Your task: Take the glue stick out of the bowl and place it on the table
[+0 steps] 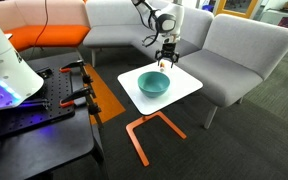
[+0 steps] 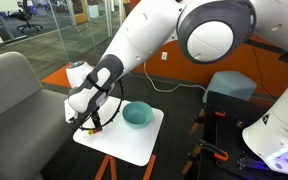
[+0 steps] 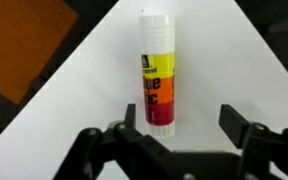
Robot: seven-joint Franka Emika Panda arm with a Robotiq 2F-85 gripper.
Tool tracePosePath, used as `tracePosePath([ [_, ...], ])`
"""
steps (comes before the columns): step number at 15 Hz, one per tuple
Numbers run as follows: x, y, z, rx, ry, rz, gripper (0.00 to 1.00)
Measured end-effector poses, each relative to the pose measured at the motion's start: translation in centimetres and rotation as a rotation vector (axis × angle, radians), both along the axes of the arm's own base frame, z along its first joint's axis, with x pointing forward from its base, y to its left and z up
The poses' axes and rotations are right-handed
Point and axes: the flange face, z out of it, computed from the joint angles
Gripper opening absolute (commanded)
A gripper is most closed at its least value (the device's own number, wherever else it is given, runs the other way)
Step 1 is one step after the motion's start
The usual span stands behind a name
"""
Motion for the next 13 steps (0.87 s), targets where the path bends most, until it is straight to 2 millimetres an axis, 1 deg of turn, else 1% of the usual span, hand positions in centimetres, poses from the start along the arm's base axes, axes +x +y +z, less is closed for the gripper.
tracePosePath([
  [3,0.2,0.1,0.9,0.0,0.014,0.007,1.0],
  [5,0.3,0.2,2.5,0.005,0.033,0.019,1.0],
  [7,0.0,0.0,4.6,0.01,0.072,0.041,1.0],
  [9,-1.0,-0.8,6.9,0.009,0.13,0.052,1.0],
  [13,-3.6,-3.7,11.4,0.025,0.166,0.091,1.0],
])
